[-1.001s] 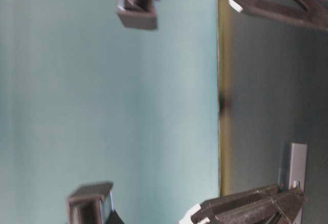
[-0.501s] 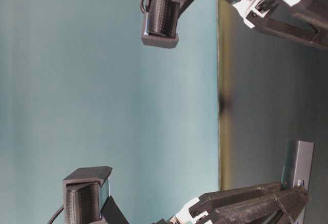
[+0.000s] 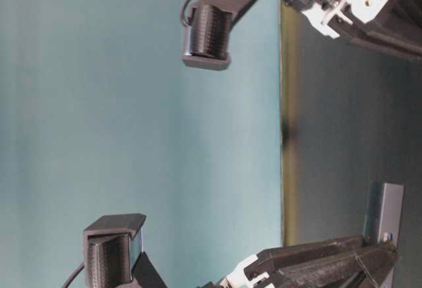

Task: Insert the LAN cable into the hub.
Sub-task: 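Lift hub and plug, bringing them toward each other above the table, then align the blue plug with the hub's port and push it in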

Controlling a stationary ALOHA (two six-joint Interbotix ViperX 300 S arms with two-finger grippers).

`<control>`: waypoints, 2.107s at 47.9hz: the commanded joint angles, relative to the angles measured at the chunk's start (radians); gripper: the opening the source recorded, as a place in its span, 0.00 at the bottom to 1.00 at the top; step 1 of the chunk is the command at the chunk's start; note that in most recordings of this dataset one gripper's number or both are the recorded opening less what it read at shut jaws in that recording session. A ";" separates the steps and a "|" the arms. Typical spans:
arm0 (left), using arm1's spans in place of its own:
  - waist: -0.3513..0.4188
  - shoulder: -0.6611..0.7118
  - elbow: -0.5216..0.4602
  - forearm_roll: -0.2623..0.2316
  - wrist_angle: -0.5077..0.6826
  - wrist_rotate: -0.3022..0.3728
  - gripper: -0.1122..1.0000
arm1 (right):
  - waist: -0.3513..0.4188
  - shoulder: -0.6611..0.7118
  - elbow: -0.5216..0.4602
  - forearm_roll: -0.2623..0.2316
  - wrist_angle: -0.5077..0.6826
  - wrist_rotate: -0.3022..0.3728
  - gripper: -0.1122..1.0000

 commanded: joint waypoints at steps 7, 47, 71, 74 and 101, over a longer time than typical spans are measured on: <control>0.014 -0.005 -0.021 0.002 -0.003 0.011 0.35 | 0.000 -0.072 -0.041 0.002 0.023 0.015 0.22; 0.015 0.020 -0.064 0.003 -0.003 0.072 0.35 | -0.021 -0.035 -0.132 -0.002 0.077 0.005 0.22; 0.014 0.040 -0.100 0.003 0.061 0.094 0.35 | -0.020 -0.015 -0.173 -0.009 0.133 -0.008 0.22; 0.014 0.043 -0.106 0.002 0.067 0.101 0.35 | -0.020 -0.017 -0.173 -0.009 0.135 -0.006 0.22; 0.018 0.067 -0.147 0.003 0.060 0.110 0.35 | -0.021 -0.002 -0.206 -0.009 0.123 -0.009 0.22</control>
